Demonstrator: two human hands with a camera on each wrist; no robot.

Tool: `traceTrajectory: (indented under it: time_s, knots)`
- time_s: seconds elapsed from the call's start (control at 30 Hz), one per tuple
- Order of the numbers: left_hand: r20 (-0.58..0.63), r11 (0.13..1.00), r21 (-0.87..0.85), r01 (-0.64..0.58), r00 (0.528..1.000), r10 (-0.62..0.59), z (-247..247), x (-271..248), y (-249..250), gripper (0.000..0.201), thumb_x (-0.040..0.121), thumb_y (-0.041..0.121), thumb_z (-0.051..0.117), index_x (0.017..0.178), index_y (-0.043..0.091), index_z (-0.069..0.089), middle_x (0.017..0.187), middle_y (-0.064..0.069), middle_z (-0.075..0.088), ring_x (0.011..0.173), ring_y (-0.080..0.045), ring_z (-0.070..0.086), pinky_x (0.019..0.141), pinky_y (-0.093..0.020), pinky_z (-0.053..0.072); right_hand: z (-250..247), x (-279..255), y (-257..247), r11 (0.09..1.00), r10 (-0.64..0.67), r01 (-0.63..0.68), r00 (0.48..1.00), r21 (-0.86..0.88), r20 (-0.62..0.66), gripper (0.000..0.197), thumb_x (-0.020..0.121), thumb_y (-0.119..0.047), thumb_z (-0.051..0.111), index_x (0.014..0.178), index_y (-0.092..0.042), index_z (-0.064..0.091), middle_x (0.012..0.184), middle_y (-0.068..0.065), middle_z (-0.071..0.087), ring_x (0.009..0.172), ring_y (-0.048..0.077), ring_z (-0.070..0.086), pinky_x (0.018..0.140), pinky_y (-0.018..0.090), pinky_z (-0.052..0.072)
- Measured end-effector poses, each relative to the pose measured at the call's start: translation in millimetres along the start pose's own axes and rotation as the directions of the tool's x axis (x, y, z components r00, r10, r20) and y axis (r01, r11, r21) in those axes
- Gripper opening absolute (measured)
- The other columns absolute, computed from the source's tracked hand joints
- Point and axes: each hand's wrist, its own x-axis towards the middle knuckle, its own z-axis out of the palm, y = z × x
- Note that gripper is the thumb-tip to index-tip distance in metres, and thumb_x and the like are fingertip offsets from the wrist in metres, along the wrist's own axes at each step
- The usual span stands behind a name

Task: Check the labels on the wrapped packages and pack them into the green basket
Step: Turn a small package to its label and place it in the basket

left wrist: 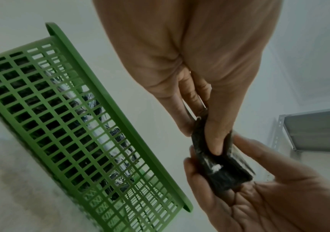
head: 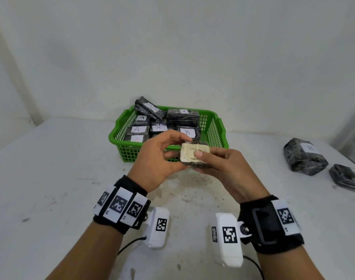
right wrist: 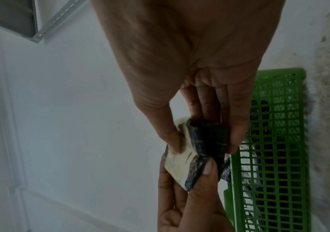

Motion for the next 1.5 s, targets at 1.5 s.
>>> traceTrajectory:
  time_s: [1.5]
  knots:
    - [0.105,0.973,0.201,-0.117,0.990,0.098,2,-3,7,0.050,0.072,-0.007,0.082,0.116,0.015,0.071,0.116,0.006,0.069,0.115,-0.016,0.066,0.099,-0.035,0.055,-5,0,3,0.997,-0.060,0.060,0.998,-0.056,-0.003,0.036,0.081,0.000,0.081,0.116,-0.001,0.074,0.110,0.019,0.079,0.109,0.035,0.075,0.103,0.052,0.056]
